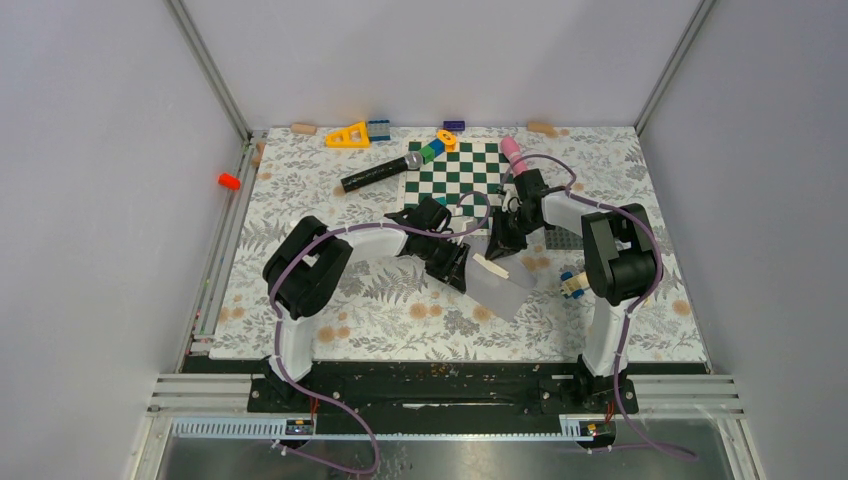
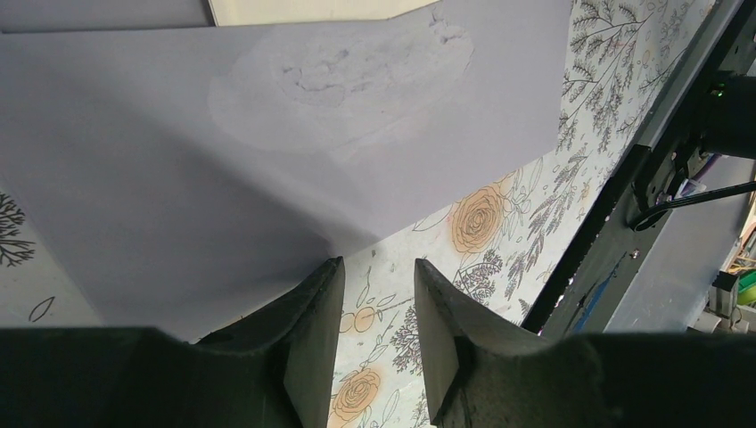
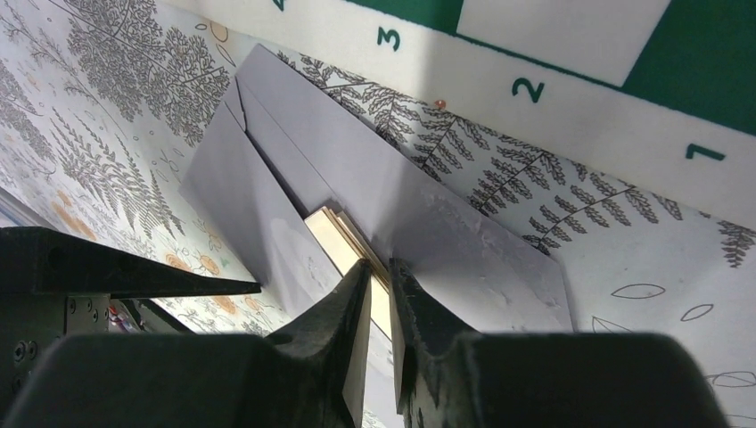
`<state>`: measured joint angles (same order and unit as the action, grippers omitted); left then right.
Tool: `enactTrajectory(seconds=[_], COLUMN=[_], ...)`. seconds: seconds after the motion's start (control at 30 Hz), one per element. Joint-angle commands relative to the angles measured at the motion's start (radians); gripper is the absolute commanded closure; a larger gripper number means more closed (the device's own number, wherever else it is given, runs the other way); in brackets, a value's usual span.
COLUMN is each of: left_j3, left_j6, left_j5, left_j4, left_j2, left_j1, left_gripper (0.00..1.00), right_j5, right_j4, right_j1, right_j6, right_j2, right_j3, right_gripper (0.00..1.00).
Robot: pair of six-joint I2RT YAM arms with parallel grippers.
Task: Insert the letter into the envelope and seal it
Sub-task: Place the envelope at the center of the board.
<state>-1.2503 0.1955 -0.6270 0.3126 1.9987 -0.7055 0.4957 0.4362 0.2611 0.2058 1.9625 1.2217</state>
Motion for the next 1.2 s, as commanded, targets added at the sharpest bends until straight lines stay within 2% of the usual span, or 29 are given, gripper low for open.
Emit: enactTrajectory(seconds=[0.0,0.67,1.07,1.17], left_j3=[-0.003,-0.001,0.004,0.005], left_j6=[-0.019,-0.017,-0.026,-0.037], left_j5=[0.118,0.117,0.128,0.161], left_j4=[-0.005,-0.006,-0.009,-0.009], left_j2=[0.043,0.04,0.028,0.015], left_j1=[0.0,0.0,0.001,0.005], left_gripper=[0.62,0.62,0.61,0.61], right_j5=[0.012,-0.024,0.009,-0.028], right_j4=[0.043,0.042,0.05,0.081], right_j1=[0.018,0.03,0.024,0.004], right_j6=[-0.008,-0.008,-0.045,-0.086], right_j2=[-0.035,-0.07,-0.115,-0.157], right_j3=[-0.02,-0.034,0.046,0.065], right_gripper=[0.8,0.79,0.62,0.59])
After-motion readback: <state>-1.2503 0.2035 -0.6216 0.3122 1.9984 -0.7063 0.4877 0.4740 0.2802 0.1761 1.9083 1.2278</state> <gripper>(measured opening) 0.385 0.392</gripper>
